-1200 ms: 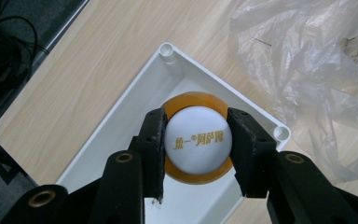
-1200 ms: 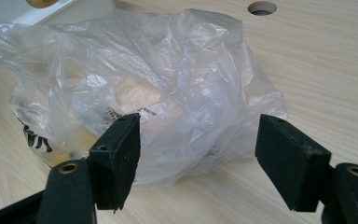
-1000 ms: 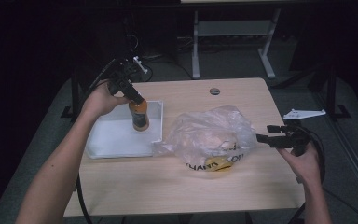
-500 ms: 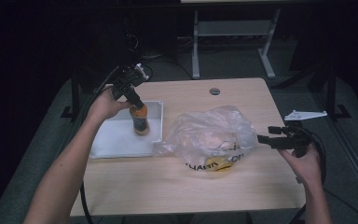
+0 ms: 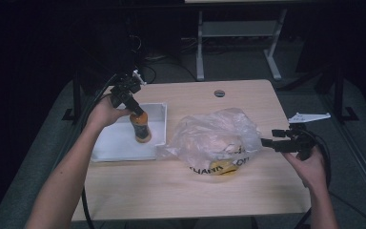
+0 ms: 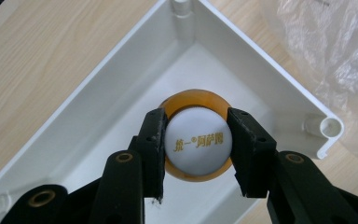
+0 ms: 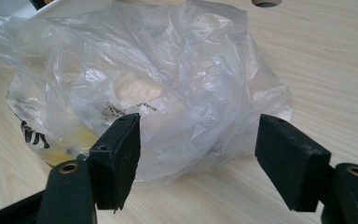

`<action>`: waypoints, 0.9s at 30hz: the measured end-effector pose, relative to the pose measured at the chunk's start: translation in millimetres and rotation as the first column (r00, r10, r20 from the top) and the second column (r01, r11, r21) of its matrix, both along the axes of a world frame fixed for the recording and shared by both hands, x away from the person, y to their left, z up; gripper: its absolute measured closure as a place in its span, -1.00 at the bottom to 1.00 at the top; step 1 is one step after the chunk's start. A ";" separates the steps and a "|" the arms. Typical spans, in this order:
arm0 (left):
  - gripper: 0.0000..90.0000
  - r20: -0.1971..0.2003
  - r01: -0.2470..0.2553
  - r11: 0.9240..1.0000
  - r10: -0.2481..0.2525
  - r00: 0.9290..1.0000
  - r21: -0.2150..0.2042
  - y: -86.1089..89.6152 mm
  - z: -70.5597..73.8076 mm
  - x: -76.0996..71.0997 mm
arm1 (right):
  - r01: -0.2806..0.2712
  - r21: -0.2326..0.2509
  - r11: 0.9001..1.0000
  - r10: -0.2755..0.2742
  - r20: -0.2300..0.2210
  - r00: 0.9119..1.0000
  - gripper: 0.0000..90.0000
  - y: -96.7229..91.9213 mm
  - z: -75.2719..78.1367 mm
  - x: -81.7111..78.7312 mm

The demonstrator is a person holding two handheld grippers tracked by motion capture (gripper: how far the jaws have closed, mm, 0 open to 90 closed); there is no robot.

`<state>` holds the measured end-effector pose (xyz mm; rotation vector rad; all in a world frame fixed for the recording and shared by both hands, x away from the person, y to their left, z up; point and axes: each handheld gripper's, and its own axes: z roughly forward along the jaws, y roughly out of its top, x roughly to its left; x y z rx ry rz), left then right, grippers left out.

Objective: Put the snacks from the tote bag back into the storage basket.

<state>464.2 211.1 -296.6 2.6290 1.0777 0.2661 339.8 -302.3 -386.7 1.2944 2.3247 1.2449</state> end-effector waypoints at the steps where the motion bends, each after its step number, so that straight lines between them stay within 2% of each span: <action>1: 0.31 0.004 -0.004 1.000 0.004 1.000 -0.007 0.8 -1.0 -0.7 | -0.006 -0.005 1.000 0.006 0.003 1.000 -0.32 0.7 -1.0 0.7; 9: 0.31 0.017 0.009 1.000 -0.009 1.000 -0.019 1.8 -2.1 -3.9 | -0.016 -0.009 1.000 0.016 0.008 1.000 -0.32 4.5 0.4 2.1; 16: 0.29 0.013 0.029 1.000 -0.029 0.999 -0.010 2.5 -1.8 -3.9 | -0.008 -0.006 1.000 0.008 0.008 1.000 -0.33 3.9 1.6 -0.2; 20: 0.07 0.014 0.042 0.999 -0.041 0.999 -0.023 2.2 -2.3 -6.7 | -0.003 -0.009 1.000 0.003 0.009 1.000 -0.33 2.5 2.2 -1.7; 23: 0.05 0.020 0.050 0.998 -0.049 0.999 -0.025 3.0 -1.3 -8.1 | 0.001 -0.005 1.000 -0.001 0.004 1.000 -0.33 2.3 2.0 -1.4; 24: 0.03 0.031 0.044 0.998 -0.043 0.999 -0.042 4.5 1.0 -9.5 | 0.002 -0.003 1.000 -0.002 0.002 1.000 -0.34 2.5 1.7 -1.1; 27: -0.02 0.045 0.047 0.997 -0.045 0.998 -0.053 5.3 5.0 -12.6 | -0.004 -0.007 1.000 0.004 0.008 1.000 -0.34 3.3 0.7 0.6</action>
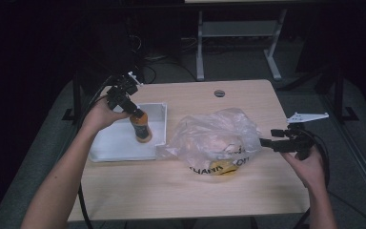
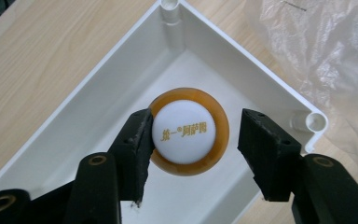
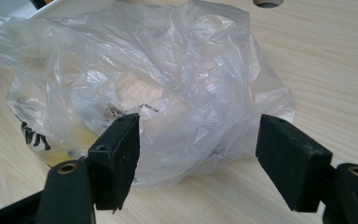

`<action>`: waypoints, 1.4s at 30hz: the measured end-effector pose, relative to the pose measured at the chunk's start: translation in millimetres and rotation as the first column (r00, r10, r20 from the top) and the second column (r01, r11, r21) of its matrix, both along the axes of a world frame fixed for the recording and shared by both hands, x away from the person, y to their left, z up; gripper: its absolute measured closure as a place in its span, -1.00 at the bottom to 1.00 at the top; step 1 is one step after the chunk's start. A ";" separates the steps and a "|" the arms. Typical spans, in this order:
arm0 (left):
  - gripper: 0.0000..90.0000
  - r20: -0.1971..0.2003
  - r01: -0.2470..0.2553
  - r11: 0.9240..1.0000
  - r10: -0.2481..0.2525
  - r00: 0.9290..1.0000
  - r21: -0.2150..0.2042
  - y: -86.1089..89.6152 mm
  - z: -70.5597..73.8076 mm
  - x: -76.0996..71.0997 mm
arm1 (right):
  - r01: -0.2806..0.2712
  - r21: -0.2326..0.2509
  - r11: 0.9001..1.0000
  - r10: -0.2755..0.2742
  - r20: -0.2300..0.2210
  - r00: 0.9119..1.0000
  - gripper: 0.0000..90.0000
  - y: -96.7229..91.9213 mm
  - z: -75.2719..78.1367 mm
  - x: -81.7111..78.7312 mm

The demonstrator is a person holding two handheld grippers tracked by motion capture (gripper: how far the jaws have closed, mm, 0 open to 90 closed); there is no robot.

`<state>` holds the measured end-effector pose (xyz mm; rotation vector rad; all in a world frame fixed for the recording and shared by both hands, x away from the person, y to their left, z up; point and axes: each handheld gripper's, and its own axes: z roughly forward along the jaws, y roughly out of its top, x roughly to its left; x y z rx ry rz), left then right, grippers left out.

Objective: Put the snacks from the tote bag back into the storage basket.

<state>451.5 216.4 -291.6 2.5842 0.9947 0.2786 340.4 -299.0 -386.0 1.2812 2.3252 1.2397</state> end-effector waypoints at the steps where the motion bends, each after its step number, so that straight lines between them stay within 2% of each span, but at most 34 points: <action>1: -0.02 0.003 0.003 1.000 -0.003 1.000 -0.001 0.6 2.0 -1.0 | 0.003 0.002 1.000 -0.003 -0.006 1.000 -0.34 0.8 0.2 0.0; 6: -0.13 0.018 -0.012 1.000 0.013 1.000 -0.027 6.1 8.0 -4.5 | -0.004 0.003 1.000 0.004 -0.006 1.000 -0.34 3.3 0.2 1.1; 8: -0.16 0.021 -0.010 1.000 0.010 1.000 -0.020 7.9 8.8 -5.7 | -0.003 0.002 1.000 0.003 -0.007 1.000 -0.34 3.3 0.0 1.1; 11: -0.22 0.033 -0.012 0.999 0.013 0.999 -0.033 9.6 10.4 -8.5 | -0.004 0.002 1.000 0.004 -0.004 1.000 -0.35 1.7 -0.3 1.4; 14: -0.25 0.057 -0.011 0.999 0.013 0.998 -0.041 12.3 13.4 -12.2 | 0.004 0.007 1.000 -0.004 -0.008 1.000 -0.35 0.7 0.2 1.0; 20: -0.28 0.080 -0.012 0.998 0.017 0.997 -0.064 19.1 18.0 -20.1 | 0.009 0.009 1.000 -0.008 -0.003 1.000 -0.35 -2.1 0.7 -0.4; 30: -0.31 0.083 -0.006 0.998 0.012 0.996 -0.070 26.8 17.0 -26.9 | 0.013 0.011 1.000 -0.013 0.001 1.000 -0.36 -3.7 2.0 -2.0; 31: -0.30 0.089 -0.015 0.996 0.023 0.996 -0.085 28.3 16.7 -28.7 | 0.014 0.013 1.000 -0.014 0.001 1.000 -0.36 -3.9 2.1 -2.2; 42: -0.31 0.099 -0.020 0.996 0.029 0.995 -0.092 36.2 13.7 -35.9 | 0.017 0.014 1.000 -0.017 0.003 1.000 -0.36 -5.4 2.7 -3.1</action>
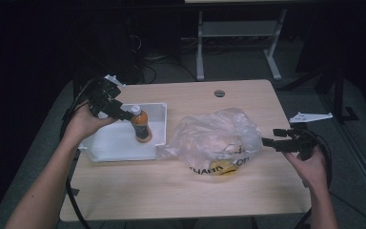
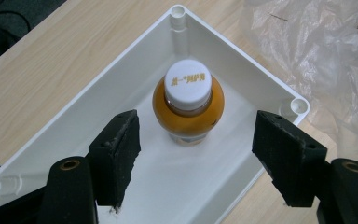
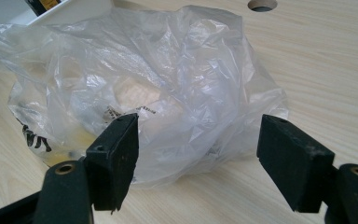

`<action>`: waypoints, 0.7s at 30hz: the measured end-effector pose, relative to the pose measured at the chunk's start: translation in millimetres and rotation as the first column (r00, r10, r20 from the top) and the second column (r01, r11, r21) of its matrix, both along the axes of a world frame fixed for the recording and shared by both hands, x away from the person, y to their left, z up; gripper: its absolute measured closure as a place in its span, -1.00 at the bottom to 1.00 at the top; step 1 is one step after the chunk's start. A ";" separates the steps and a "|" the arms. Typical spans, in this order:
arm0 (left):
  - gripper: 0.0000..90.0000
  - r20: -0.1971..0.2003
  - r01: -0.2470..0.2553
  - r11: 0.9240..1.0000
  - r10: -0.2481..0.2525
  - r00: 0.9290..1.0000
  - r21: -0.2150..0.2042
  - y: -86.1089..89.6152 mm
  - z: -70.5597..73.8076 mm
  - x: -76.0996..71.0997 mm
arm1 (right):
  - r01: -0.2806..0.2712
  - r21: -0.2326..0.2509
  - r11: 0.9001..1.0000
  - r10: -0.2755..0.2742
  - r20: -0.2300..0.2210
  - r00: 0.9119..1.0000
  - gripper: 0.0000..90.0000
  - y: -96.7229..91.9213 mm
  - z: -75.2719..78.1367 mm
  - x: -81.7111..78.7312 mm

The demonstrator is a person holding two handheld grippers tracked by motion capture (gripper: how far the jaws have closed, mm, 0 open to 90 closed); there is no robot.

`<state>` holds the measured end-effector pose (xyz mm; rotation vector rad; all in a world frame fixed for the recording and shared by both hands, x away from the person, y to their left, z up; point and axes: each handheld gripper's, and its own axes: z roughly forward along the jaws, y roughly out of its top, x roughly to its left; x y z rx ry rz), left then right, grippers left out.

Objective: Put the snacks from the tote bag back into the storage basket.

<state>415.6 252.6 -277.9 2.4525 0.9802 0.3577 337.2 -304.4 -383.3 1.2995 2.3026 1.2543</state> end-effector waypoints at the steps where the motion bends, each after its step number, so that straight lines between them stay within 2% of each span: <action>1: -0.31 0.000 0.000 1.000 0.000 1.000 0.000 0.0 0.0 0.0 | 0.001 0.001 1.000 -0.001 -0.002 1.000 -0.36 0.0 0.0 -0.1; 12: -0.31 0.008 -0.009 1.000 0.009 1.000 0.002 9.0 -6.1 -10.1 | 0.006 0.001 1.000 -0.006 0.002 1.000 -0.36 -1.2 0.9 -1.0; 14: -0.31 0.002 -0.015 1.000 0.015 1.000 -0.012 11.7 -7.5 -11.3 | 0.007 0.003 1.000 -0.007 -0.002 1.000 -0.36 -1.4 1.0 -1.2; 21: -0.33 0.004 -0.017 1.000 0.017 1.000 -0.021 17.3 -11.9 -17.4 | 0.006 0.003 1.000 -0.006 0.002 1.000 -0.36 -1.5 0.7 -1.6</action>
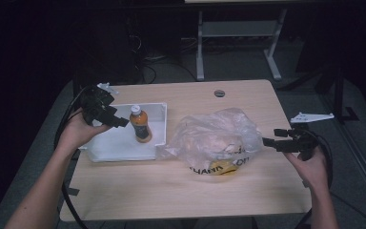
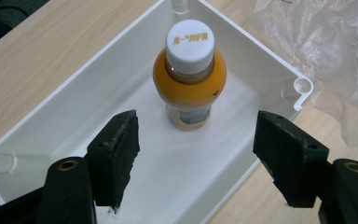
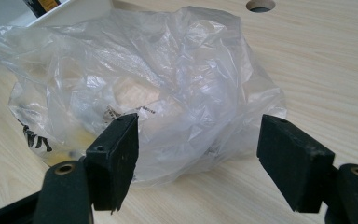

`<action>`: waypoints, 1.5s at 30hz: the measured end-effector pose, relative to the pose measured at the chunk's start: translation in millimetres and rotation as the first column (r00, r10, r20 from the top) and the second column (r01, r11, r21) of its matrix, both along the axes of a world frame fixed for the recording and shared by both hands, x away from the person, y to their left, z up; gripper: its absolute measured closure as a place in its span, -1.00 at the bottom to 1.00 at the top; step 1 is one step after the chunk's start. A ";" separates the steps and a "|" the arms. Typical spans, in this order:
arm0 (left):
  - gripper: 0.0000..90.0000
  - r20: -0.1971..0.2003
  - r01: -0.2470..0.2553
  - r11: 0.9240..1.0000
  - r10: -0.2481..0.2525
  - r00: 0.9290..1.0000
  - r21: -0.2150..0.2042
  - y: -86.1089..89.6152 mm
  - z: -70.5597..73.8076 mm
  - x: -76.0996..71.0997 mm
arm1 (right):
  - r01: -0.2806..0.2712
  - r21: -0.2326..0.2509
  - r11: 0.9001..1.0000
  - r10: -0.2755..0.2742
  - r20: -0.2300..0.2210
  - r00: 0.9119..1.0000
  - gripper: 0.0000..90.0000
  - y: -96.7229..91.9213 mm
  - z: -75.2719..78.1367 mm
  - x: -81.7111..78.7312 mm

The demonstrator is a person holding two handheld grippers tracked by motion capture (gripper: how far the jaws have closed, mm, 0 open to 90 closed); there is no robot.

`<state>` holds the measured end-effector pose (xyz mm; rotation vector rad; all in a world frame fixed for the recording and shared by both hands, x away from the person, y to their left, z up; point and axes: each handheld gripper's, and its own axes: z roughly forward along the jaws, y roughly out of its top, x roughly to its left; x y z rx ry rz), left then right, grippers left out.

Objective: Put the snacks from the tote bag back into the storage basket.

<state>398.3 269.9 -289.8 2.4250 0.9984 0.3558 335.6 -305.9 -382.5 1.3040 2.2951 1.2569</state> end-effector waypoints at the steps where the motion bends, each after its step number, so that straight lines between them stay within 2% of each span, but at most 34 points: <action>1: -0.33 -0.001 0.001 1.000 -0.001 1.000 0.004 0.7 -0.7 -1.0 | -0.002 -0.001 1.000 0.002 0.002 1.000 -0.36 -0.2 -0.3 0.0; 4: -0.34 0.001 -0.005 1.000 0.005 1.000 -0.005 2.6 -3.1 -4.3 | 0.000 0.001 1.000 0.000 0.000 1.000 -0.36 -0.7 -0.4 -0.6; 8: -0.36 0.001 0.001 1.000 -0.001 1.000 0.011 4.2 -6.0 -8.3 | 0.001 -0.001 1.000 -0.001 0.000 1.000 -0.36 -0.8 -0.3 -1.2; 13: -0.37 0.004 -0.004 1.000 0.004 1.000 -0.015 7.5 -11.1 -13.1 | 0.002 0.000 1.000 -0.002 0.000 1.000 -0.36 -0.2 0.0 -1.5; 27: -0.38 -0.006 -0.010 1.000 0.010 1.000 -0.023 14.8 -32.2 -23.0 | 0.004 -0.001 1.000 -0.004 -0.003 1.000 -0.36 -1.6 -1.0 -2.5; 31: -0.38 -0.008 -0.018 0.999 0.018 1.000 -0.050 16.8 -37.4 -25.9 | 0.007 0.001 1.000 -0.007 -0.003 1.000 -0.36 -2.0 -1.2 -2.8; 37: -0.38 -0.019 -0.013 0.999 0.012 1.000 -0.051 21.2 -44.1 -30.0 | 0.009 0.001 1.000 -0.009 -0.004 1.000 -0.36 -3.0 -2.2 -2.6; 40: -0.38 -0.014 -0.020 0.998 0.019 1.000 -0.065 23.2 -46.6 -32.6 | 0.009 0.002 1.000 -0.009 -0.006 1.000 -0.36 -3.0 -2.4 -2.9; 45: -0.39 -0.009 -0.027 0.998 0.026 1.000 -0.058 24.7 -54.0 -37.3 | 0.014 0.003 1.000 -0.014 -0.011 1.000 -0.36 -3.1 -2.0 -3.7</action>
